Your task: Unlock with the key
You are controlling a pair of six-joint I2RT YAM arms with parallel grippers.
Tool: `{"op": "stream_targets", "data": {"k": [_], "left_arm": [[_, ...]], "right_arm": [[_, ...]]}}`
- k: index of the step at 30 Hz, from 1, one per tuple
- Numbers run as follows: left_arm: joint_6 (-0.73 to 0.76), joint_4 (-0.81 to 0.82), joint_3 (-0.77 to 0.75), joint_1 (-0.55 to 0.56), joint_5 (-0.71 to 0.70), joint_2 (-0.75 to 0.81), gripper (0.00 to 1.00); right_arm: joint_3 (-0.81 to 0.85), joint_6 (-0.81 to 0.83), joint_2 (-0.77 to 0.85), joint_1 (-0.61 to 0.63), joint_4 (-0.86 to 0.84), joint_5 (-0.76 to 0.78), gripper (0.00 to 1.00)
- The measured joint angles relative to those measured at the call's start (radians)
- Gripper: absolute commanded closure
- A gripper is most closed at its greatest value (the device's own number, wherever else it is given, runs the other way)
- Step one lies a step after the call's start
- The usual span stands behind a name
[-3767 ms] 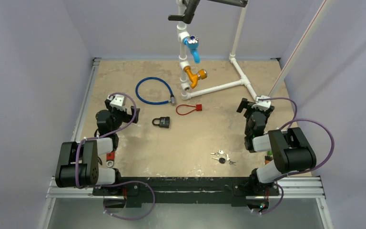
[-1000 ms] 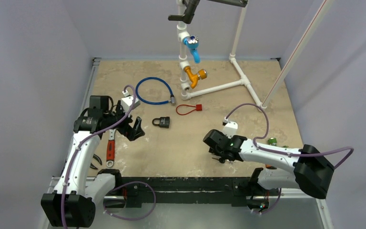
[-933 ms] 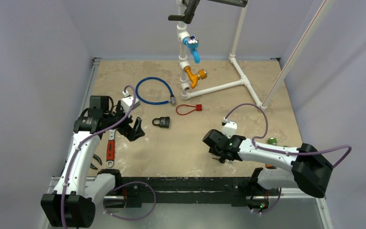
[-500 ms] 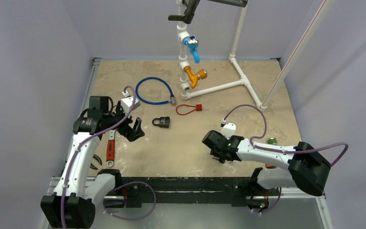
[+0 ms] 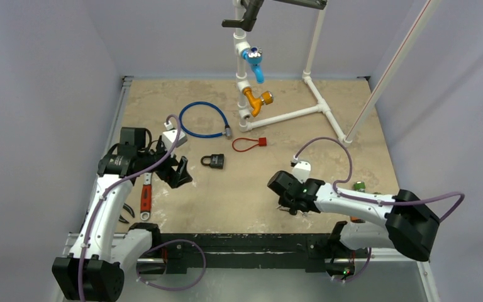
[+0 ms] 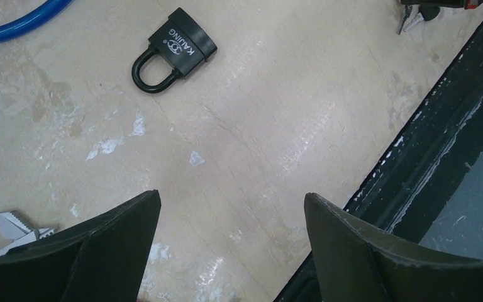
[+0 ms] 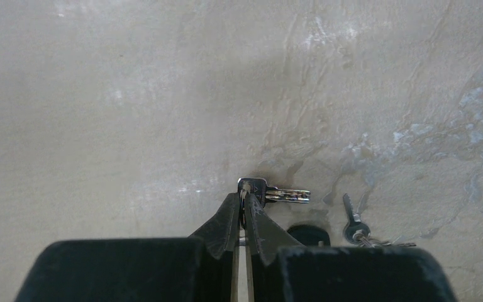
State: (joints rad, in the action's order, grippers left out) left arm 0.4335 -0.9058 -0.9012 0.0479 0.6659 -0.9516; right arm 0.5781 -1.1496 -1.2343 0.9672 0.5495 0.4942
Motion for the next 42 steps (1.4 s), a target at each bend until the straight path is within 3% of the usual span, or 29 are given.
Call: {"op": "stream_targets", "data": {"k": [3,8,19,25,34,42], "left_arm": [[-0.013,-0.003,-0.002,0.009,0.030,0.000,0.14],[-0.058,0.005,-0.005,0.076,0.095,0.024,0.00],[-0.073,-0.047,-0.013,0.303,0.170,0.038,0.00],[-0.079,-0.011,-0.018,0.412,0.167,0.134,0.00],[-0.174,0.237,0.055,0.567,0.062,0.171,0.16],[-0.195,0.406,0.143,0.670,-0.113,0.204,0.42]], "right_arm": [[0.027,0.023,0.034,0.000,-0.001,-0.019,1.00],[0.112,0.085,0.082,0.000,-0.037,-0.069,1.00],[0.274,0.203,0.119,0.047,-0.118,-0.171,1.00],[0.344,0.239,0.119,0.098,-0.182,-0.225,1.00],[0.386,0.261,0.133,0.137,-0.245,-0.305,1.00],[0.410,0.261,0.157,0.159,-0.306,-0.334,1.00]]}}
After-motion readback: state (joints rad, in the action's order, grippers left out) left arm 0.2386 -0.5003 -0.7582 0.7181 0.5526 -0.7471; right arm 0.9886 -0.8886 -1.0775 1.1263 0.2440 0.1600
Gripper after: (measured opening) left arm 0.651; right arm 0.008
